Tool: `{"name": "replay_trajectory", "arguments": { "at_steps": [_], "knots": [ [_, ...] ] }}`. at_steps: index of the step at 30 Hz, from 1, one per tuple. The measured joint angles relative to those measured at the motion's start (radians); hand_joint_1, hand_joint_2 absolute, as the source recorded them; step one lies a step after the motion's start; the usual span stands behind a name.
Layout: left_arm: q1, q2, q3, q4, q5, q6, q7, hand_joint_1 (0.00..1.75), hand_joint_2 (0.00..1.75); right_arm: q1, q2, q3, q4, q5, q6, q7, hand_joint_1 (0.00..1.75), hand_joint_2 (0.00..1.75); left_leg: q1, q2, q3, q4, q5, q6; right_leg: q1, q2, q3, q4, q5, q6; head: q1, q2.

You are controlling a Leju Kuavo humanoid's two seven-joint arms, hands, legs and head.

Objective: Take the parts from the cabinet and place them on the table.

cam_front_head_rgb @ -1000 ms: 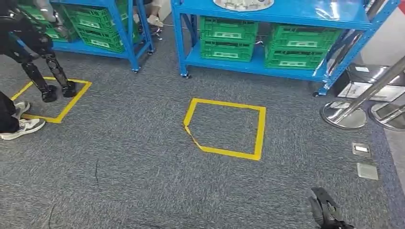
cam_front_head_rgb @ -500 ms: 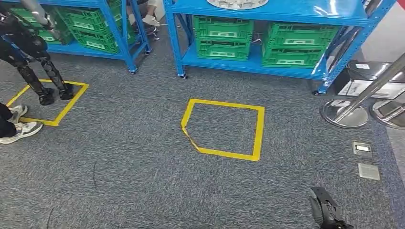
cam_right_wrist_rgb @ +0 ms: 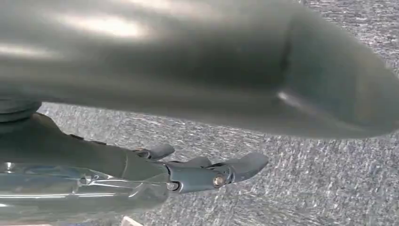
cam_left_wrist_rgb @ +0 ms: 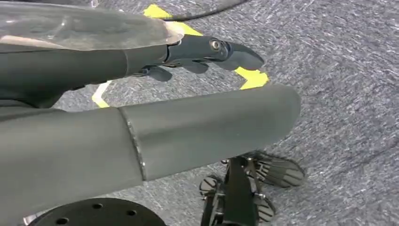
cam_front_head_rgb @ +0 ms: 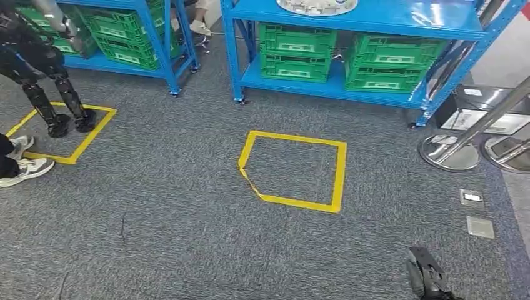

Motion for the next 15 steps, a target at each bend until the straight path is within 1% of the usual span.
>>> {"name": "replay_trajectory", "arguments": {
  "at_steps": [1,3,4,5,6,7,8,9,10,11,12,13,14,15],
  "knots": [
    [0.000,0.000,0.000,0.000,0.000,0.000,0.000,0.00,0.00,0.000,0.000,0.000,0.000,0.000,0.000,-0.002,0.00,0.00,0.000,0.000,0.000,0.001,-0.001,0.001,0.000,0.000,0.001,0.000,0.000,0.001,-0.001,0.000],
    [0.000,0.003,0.000,0.000,0.000,-0.001,0.000,0.00,0.00,0.000,0.000,0.000,0.000,0.000,0.000,-0.003,0.00,0.00,-0.001,0.000,0.000,0.001,-0.002,0.005,-0.003,0.001,0.002,-0.003,0.001,0.007,-0.001,0.000],
    [-0.001,0.003,0.000,0.000,0.000,-0.001,0.000,0.00,0.00,0.000,0.000,0.000,0.000,0.000,0.000,-0.004,0.00,0.00,0.002,0.000,0.003,-0.007,0.002,0.011,-0.001,0.001,0.003,-0.005,0.001,0.012,-0.002,0.000],
    [-0.001,0.002,0.000,0.000,0.000,-0.002,0.000,0.00,0.00,0.001,0.000,0.000,0.000,0.000,-0.001,-0.005,0.00,0.00,0.011,0.005,0.015,-0.025,0.008,0.018,-0.004,-0.001,0.004,0.006,-0.009,0.014,-0.001,0.000],
    [-0.001,0.002,0.000,0.000,0.000,-0.002,-0.001,0.00,0.00,0.001,0.000,0.000,0.000,0.000,-0.001,-0.005,0.00,0.00,0.011,0.006,0.020,-0.030,0.009,0.021,0.001,-0.003,-0.005,0.031,-0.027,0.014,0.002,0.000],
    [-0.001,0.003,0.000,0.000,0.000,-0.002,-0.002,0.00,0.00,0.001,0.000,0.000,0.000,-0.001,-0.001,-0.005,0.00,0.00,0.011,0.007,0.022,-0.032,0.009,0.022,-0.001,-0.003,-0.041,0.107,-0.070,0.015,0.009,0.000],
    [-0.001,0.003,0.000,0.000,-0.001,-0.003,-0.002,0.00,0.00,0.001,0.000,0.000,0.000,-0.002,-0.002,-0.005,0.00,0.00,0.011,0.009,0.022,-0.032,0.009,0.022,-0.003,-0.003,-0.091,0.204,-0.114,0.017,0.013,0.000],
    [-0.001,0.002,0.000,0.000,-0.002,-0.004,-0.002,0.00,0.00,0.002,0.000,0.000,0.000,-0.005,-0.002,-0.005,0.00,0.00,0.011,0.010,0.023,-0.032,0.008,0.022,-0.004,-0.003,-0.138,0.293,-0.147,0.020,0.016,0.000],
    [-0.001,0.002,0.000,0.000,-0.002,-0.004,-0.002,0.00,0.00,0.005,0.000,0.000,0.000,-0.005,-0.001,-0.004,0.00,0.00,0.012,0.010,0.023,-0.031,0.007,0.021,-0.005,-0.004,-0.165,0.341,-0.155,0.021,0.017,0.000],
    [-0.001,0.001,0.000,0.000,-0.002,-0.005,-0.002,0.00,0.00,0.008,0.000,0.001,0.000,-0.006,-0.001,-0.004,0.00,0.00,0.013,0.010,0.024,-0.031,0.005,0.018,-0.006,-0.004,-0.168,0.336,-0.136,0.022,0.019,0.000],
    [-0.001,0.000,0.000,0.000,-0.002,-0.005,-0.002,0.00,0.00,0.010,0.000,0.001,0.000,-0.008,-0.001,-0.004,0.00,0.00,0.014,0.009,0.026,-0.030,0.003,0.015,-0.008,-0.004,-0.151,0.295,-0.102,0.023,0.021,0.000],
    [0.000,-0.001,-0.001,0.000,-0.003,-0.005,-0.002,0.00,0.00,0.010,-0.001,0.001,0.000,-0.008,-0.002,-0.004,0.00,0.00,0.019,0.009,0.030,-0.026,-0.001,0.009,-0.011,-0.005,-0.107,0.194,-0.042,0.025,0.022,0.000],
    [-0.001,-0.001,-0.001,0.000,-0.003,-0.005,-0.003,0.00,0.00,0.009,-0.002,0.001,0.000,-0.011,-0.002,-0.005,0.00,0.00,0.023,0.009,0.033,-0.019,-0.007,0.000,-0.014,-0.008,-0.053,0.081,0.013,0.029,0.023,0.000],
    [-0.001,0.001,-0.001,0.000,-0.003,-0.005,-0.003,0.00,0.00,0.009,-0.001,0.001,0.000,-0.012,-0.002,-0.005,0.00,0.00,0.021,0.010,0.033,-0.012,-0.013,-0.010,-0.016,-0.013,-0.027,0.025,0.012,0.035,0.025,0.000]
  ]
}}
